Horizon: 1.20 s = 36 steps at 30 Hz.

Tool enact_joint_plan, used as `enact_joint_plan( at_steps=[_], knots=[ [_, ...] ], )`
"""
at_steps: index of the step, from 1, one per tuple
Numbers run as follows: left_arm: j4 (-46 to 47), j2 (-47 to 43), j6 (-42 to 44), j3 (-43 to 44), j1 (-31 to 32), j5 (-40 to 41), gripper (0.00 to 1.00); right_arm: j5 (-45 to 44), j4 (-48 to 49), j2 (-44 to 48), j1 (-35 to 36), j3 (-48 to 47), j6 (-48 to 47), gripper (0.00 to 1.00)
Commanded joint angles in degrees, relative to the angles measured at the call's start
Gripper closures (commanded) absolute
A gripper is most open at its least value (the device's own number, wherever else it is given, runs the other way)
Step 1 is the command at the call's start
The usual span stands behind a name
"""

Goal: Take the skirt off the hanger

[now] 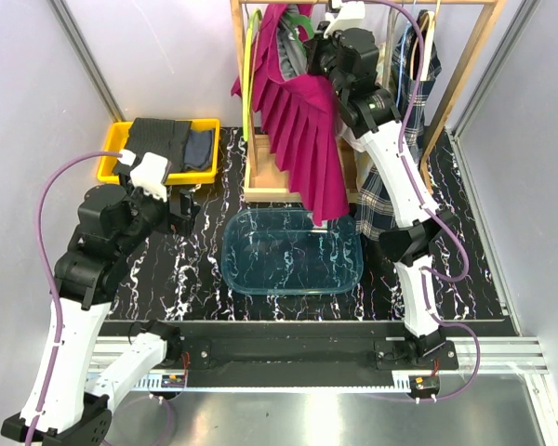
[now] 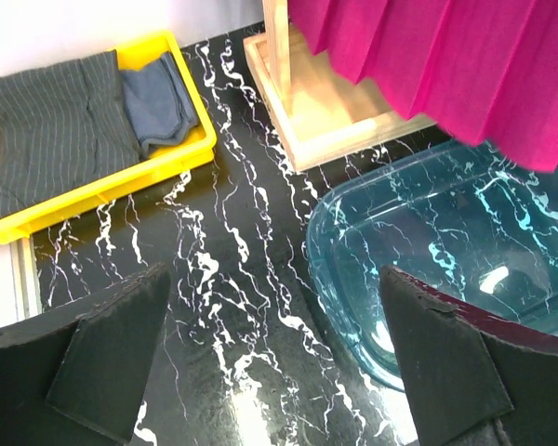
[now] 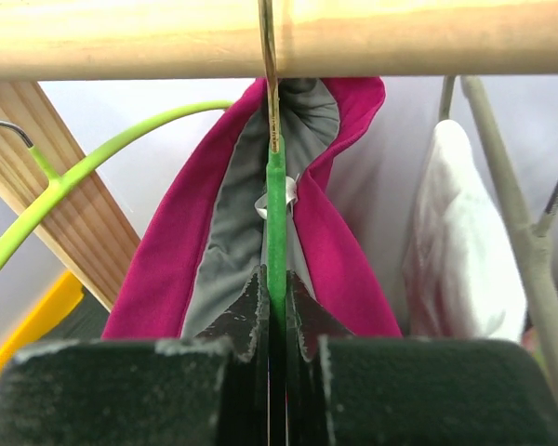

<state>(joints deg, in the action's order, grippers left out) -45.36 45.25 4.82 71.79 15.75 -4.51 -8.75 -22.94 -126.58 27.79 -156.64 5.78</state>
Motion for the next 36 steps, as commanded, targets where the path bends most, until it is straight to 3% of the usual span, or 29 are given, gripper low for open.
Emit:
enact_joint_plan(
  at_steps=[1,5,9,13,16,20,23,26,33,36],
  knots=[
    [2.4,-0.4,-0.7,-0.1,0.2,-0.8,0.01,-2.7,10.6,9.6,-0.4,-2.7,-3.7,1.00],
    [2.3,0.4,-1.1,1.1,0.2,-1.2,0.01,-2.4,7.3,14.8,0.1,5.5,-3.2,1.00],
    [2.3,0.7,-1.2,2.2,0.2,-1.8,0.01,-5.0,7.3,23.2,3.7,25.4,-8.6,1.00],
    [2.4,0.8,-0.3,3.8,0.2,-3.3,0.01,-12.8,8.3,36.4,13.3,43.1,-14.8,1.00],
    [3.7,1.1,-0.3,4.8,0.1,-5.7,0.01,-13.7,5.3,47.5,16.7,55.8,-11.0,1.00],
    [6.0,3.4,-1.2,6.3,0.2,-11.4,0.01,-8.0,-2.1,62.3,17.1,69.1,0.0,1.00],
    [7.1,4.9,-2.5,8.0,0.2,-16.9,0.01,-1.8,-9.6,71.8,17.0,69.7,3.8,1.00],
    [8.3,5.7,-3.5,8.4,0.2,-21.3,0.01,3.6,-16.4,74.2,17.1,65.3,5.7,1.00],
    [10.7,5.8,-6.2,8.1,0.2,-35.9,0.01,20.8,-21.2,71.8,17.1,57.5,9.5,1.00],
    [15.3,4.8,-8.1,8.1,0.1,-39.7,0.01,23.2,-20.6,70.9,17.1,56.9,9.8,1.00]
  ],
)
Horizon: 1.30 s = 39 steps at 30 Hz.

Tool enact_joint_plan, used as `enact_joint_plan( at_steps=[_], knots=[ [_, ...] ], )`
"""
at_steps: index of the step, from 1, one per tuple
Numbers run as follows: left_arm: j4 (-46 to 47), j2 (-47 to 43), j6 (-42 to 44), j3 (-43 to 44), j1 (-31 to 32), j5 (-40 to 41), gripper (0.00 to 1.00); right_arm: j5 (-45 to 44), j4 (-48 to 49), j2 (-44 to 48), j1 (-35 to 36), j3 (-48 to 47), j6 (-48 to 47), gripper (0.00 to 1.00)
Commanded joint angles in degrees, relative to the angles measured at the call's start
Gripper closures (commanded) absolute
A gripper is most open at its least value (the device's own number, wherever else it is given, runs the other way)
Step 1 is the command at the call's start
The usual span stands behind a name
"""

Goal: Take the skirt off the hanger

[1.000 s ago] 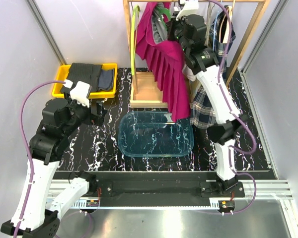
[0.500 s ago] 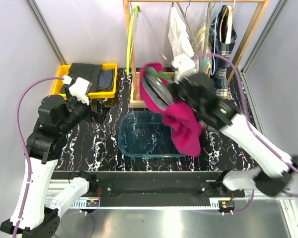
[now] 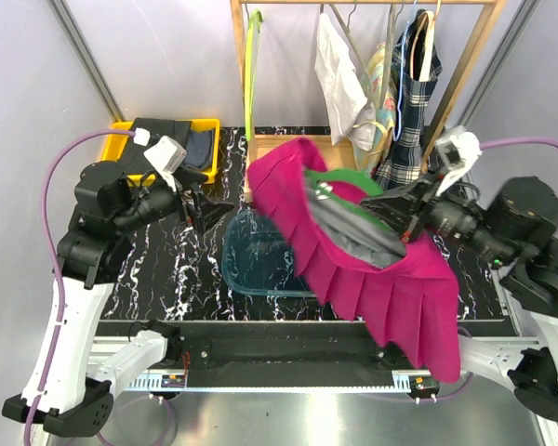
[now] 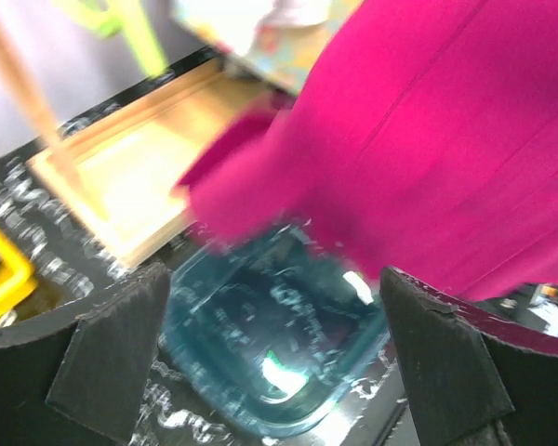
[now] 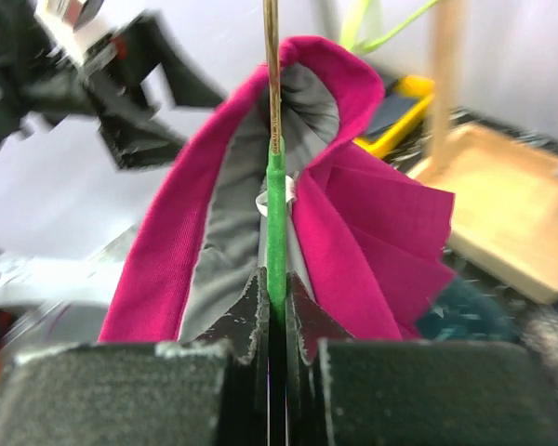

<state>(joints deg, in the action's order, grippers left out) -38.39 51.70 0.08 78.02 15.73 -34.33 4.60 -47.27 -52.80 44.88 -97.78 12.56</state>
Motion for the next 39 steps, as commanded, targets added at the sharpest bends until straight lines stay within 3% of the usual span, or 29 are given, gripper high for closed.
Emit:
enact_joint_plan(
  at_steps=[1,6,11,17,26,28,29,31,32,33,35,39],
  knots=[
    [9.3,-2.2,-3.9,1.7,0.1,-10.1,0.01,9.9,4.0,-2.9,0.0,-1.7,3.0,1.00],
    [12.7,-3.0,-6.1,1.8,0.1,-10.9,0.01,11.0,5.7,-3.4,0.0,-1.7,2.7,1.00],
    [12.9,-3.4,-6.6,-2.4,0.1,-17.5,0.01,12.6,7.4,-4.2,0.0,-4.4,3.1,1.00],
    [11.8,-4.9,-3.8,-7.5,-0.1,-14.8,0.01,15.3,9.6,-4.5,0.0,-8.3,5.2,1.00],
    [17.6,-2.7,-4.4,-9.6,-0.2,-14.5,0.01,18.3,16.6,-4.1,0.0,-5.5,9.0,1.00],
    [18.4,-1.5,-5.8,-8.3,-0.2,-17.5,0.11,18.3,17.6,-4.3,0.0,-4.5,9.5,1.00],
    [19.0,-1.2,-6.5,-8.0,-0.2,-21.8,0.31,18.3,18.3,-4.3,0.0,-4.2,9.5,1.00],
    [20.1,-0.3,-8.5,-6.1,-0.2,-28.2,0.59,16.8,19.0,-4.2,0.0,-3.1,9.4,1.00],
    [19.8,0.1,-8.8,-5.1,-0.2,-30.0,0.80,15.9,19.0,-4.2,0.0,-2.7,8.9,1.00],
    [17.6,1.2,-8.4,-3.9,-0.3,-31.2,0.89,14.9,19.0,-4.1,0.0,-1.7,8.2,1.00],
    [14.5,2.1,-7.6,0.0,-1.6,-32.8,1.00,11.1,18.7,-3.5,-0.1,-0.6,7.0,1.00],
    [11.8,2.7,-6.3,5.3,-10.3,-33.2,1.00,3.0,16.6,-3.1,0.0,1.8,1.8,1.00]
  ],
)
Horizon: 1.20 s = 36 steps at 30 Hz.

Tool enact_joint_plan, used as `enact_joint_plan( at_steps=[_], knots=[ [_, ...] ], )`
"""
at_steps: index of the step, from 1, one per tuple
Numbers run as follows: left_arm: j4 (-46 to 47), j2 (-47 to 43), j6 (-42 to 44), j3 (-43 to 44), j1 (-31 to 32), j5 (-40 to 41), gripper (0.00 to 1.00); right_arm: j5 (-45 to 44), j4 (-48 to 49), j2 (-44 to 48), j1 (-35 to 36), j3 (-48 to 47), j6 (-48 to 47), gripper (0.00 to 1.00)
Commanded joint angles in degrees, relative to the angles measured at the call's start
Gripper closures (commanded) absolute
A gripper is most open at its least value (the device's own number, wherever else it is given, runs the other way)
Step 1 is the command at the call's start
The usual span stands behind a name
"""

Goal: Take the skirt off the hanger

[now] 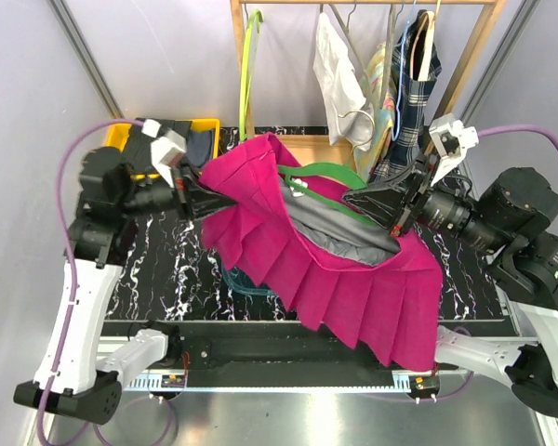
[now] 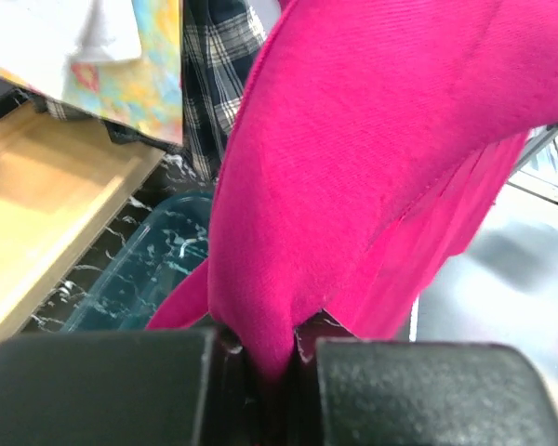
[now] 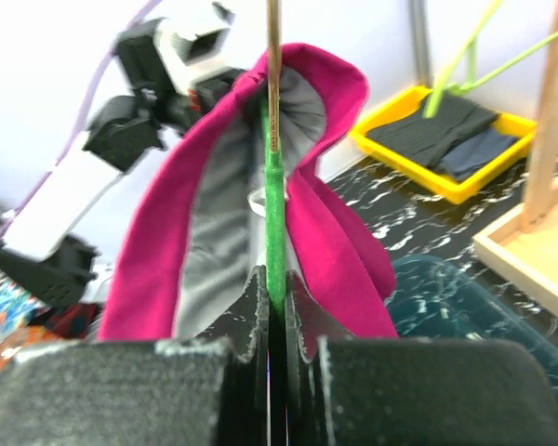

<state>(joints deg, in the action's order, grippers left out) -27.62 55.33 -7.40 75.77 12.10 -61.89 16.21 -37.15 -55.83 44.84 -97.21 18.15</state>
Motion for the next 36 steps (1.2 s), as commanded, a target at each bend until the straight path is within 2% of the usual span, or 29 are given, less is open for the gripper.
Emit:
enact_joint_plan(
  at_steps=[1,8,12,19,23,26,28,31,34,35,36],
  knots=[
    [0.9,-0.9,1.5,8.6,-8.5,-4.4,1.00,-11.3,5.8,-0.1,0.1,1.5,-4.6,1.00],
    [-0.3,-2.0,5.8,14.2,-19.3,4.2,1.00,-22.7,4.1,5.0,0.1,4.1,-8.6,1.00],
    [0.9,-2.6,4.8,11.1,-23.9,4.3,1.00,-29.2,3.0,10.6,0.0,5.6,-9.7,1.00],
    [0.9,-4.3,4.4,6.8,-27.0,3.3,1.00,-44.5,4.0,19.3,0.1,9.1,-11.7,1.00],
    [2.5,-5.2,2.8,4.3,-27.2,0.7,1.00,-45.7,6.1,21.7,0.1,12.0,-10.9,1.00],
    [9.5,-4.2,-4.9,3.9,-26.8,-2.1,1.00,-42.9,6.9,19.2,0.1,12.4,-9.5,1.00],
    [12.7,-2.1,-10.0,6.6,-25.2,-1.8,1.00,-41.6,10.6,18.6,0.1,13.4,-8.7,1.00],
    [12.7,0.7,-14.4,12.6,-17.9,1.2,1.00,-38.8,18.6,17.2,0.1,16.5,-6.2,1.00],
    [12.9,1.7,-14.9,13.4,-4.8,7.9,1.00,-33.5,28.9,13.8,0.1,19.5,-2.1,1.00],
    [12.9,2.1,-14.8,13.2,2.1,10.0,1.00,-32.0,31.1,11.4,0.1,20.1,0.5,1.00],
    [12.9,3.4,-14.8,13.3,5.0,13.0,1.00,-29.5,35.2,10.0,0.1,20.2,1.6,1.00]
  ],
)
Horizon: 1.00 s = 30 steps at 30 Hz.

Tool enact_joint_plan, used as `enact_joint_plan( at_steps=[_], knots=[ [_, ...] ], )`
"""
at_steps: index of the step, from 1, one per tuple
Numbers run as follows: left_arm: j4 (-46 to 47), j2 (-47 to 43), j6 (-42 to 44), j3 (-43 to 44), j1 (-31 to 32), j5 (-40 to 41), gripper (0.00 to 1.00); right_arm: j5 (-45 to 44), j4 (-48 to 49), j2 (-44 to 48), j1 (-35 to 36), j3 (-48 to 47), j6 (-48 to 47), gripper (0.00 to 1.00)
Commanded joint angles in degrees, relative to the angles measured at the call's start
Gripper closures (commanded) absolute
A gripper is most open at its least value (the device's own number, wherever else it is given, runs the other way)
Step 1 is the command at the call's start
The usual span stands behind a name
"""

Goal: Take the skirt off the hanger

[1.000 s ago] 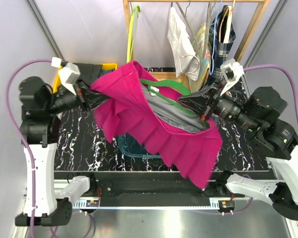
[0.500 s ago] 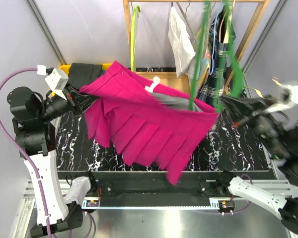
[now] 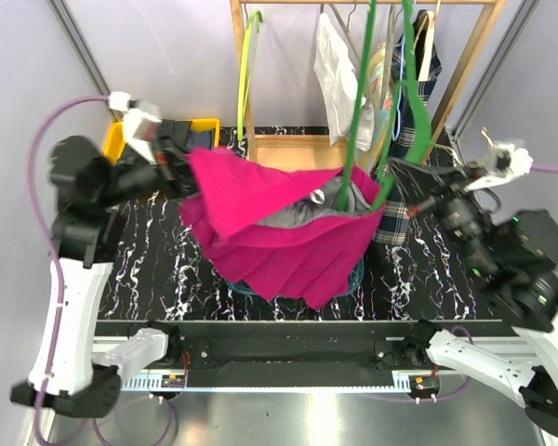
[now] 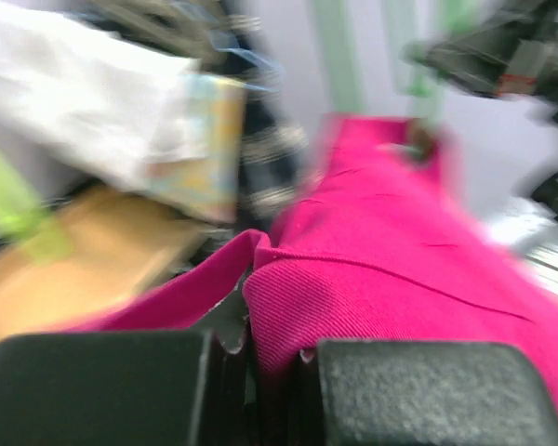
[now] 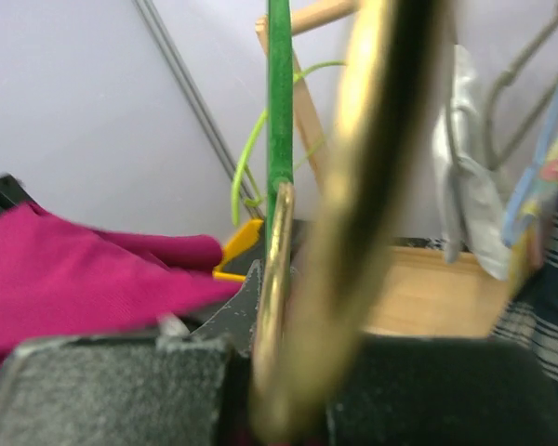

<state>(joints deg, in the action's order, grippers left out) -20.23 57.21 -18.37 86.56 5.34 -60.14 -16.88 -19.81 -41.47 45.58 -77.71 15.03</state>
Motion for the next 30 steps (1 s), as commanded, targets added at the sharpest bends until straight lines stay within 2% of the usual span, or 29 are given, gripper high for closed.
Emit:
enact_joint_plan(
  at_steps=[1,2,5,9,12,13,14,15,17,18,20,23,24,30],
  knots=[
    [5.5,2.4,-4.2,2.7,13.7,11.8,1.00,5.0,19.3,-5.5,-0.7,0.5,5.7,1.00],
    [6.1,3.2,-4.9,2.9,15.6,11.9,1.00,6.0,23.5,-7.8,-0.7,0.1,7.5,1.00],
    [6.4,6.3,-4.2,4.4,16.9,12.8,1.00,9.7,27.8,-11.6,-0.7,-2.4,9.1,1.00],
    [5.1,9.7,-1.6,7.4,19.6,13.6,1.00,11.5,30.3,-14.7,-0.7,-6.9,9.3,1.00],
    [1.6,15.4,2.7,18.6,20.2,16.8,1.00,11.4,29.8,-15.0,-0.7,-9.5,7.6,1.00],
    [0.0,17.5,5.2,24.4,20.1,17.8,1.00,10.9,29.2,-14.9,-0.7,-10.6,5.9,1.00],
    [-1.2,19.7,6.2,34.4,20.1,18.3,1.00,9.6,28.2,-13.9,-0.8,-11.1,4.8,1.00],
    [-2.6,23.5,6.9,39.5,20.1,18.2,1.00,8.9,27.6,-13.2,-0.7,-11.3,3.8,1.00],
    [-2.7,26.1,6.9,47.9,20.1,18.4,1.00,7.0,26.1,-11.2,-0.7,-11.9,1.2,1.00],
    [-2.5,27.4,6.9,49.2,20.2,19.0,1.00,6.5,25.7,-10.5,-0.7,-12.0,0.6,1.00],
    [-2.5,27.7,6.8,49.5,20.4,19.4,1.00,5.2,24.7,-7.6,-0.7,-11.4,-0.1,1.00],
    [-1.0,25.2,5.8,42.3,21.1,19.0,1.00,3.3,23.5,-3.9,-0.7,-9.7,-0.3,1.00],
    [0.2,23.0,5.6,36.4,21.5,19.1,1.00,2.7,23.0,-3.0,-0.7,-9.4,-0.6,1.00],
    [0.8,15.4,8.2,17.7,25.3,20.1,1.00,-0.9,21.0,1.6,-0.7,-9.0,-3.5,1.00]
  ],
)
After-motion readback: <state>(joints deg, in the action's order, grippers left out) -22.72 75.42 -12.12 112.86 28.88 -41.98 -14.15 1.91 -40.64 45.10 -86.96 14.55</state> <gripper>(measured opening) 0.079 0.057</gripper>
